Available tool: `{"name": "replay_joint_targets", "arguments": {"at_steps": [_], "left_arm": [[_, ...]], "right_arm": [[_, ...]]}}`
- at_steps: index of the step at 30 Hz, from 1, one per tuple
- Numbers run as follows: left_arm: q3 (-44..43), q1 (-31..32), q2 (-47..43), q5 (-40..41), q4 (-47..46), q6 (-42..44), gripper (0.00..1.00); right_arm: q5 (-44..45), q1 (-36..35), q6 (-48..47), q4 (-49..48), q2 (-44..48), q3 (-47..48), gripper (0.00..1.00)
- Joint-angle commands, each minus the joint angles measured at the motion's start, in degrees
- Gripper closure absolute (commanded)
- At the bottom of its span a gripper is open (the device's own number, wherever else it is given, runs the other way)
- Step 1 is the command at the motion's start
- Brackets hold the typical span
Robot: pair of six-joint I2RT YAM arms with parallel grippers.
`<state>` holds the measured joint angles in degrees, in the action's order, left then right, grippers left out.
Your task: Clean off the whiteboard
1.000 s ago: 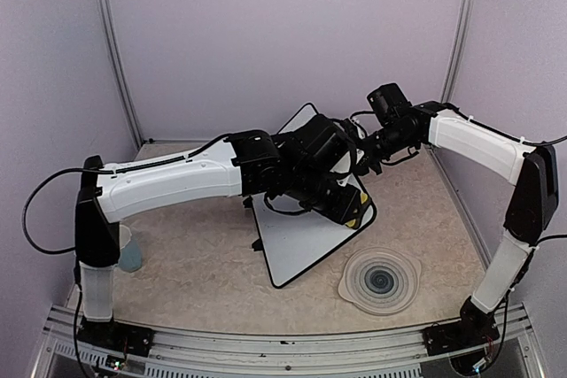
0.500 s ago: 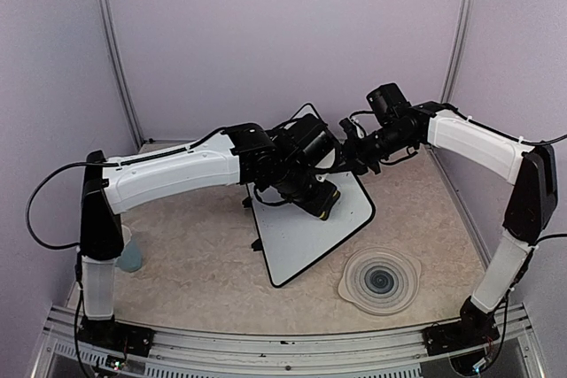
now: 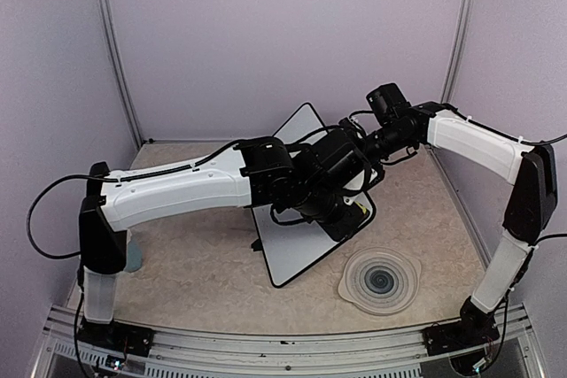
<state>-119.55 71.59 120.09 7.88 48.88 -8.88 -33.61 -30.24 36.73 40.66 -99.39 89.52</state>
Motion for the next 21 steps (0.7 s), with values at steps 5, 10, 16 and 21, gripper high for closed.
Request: {"name": "replay_joint_targets", "arguments": {"at_steps": [5, 10, 16, 21], "left_arm": [[3.99, -3.05, 3.38, -1.38, -0.54, 0.06, 1.00], [7.29, -8.06, 1.27, 2.08, 0.42, -2.43, 1.00], [8.37, -11.72, 1.46, 5.57, 0.67, -6.86, 1.00], [13.53, -14.75, -1.04, 0.75, -5.71, -10.41, 1.00]], "right_arm": [[-1.99, -3.23, 3.43, -6.91, -2.47, 0.72, 1.00], [-1.95, -3.27, 3.51, -6.87, -2.47, 0.62, 1.00], [-1.99, -3.31, 3.61, -6.96, -2.47, 0.50, 1.00], [-1.99, -3.25, 3.44, -6.86, -2.38, 0.27, 1.00]]}}
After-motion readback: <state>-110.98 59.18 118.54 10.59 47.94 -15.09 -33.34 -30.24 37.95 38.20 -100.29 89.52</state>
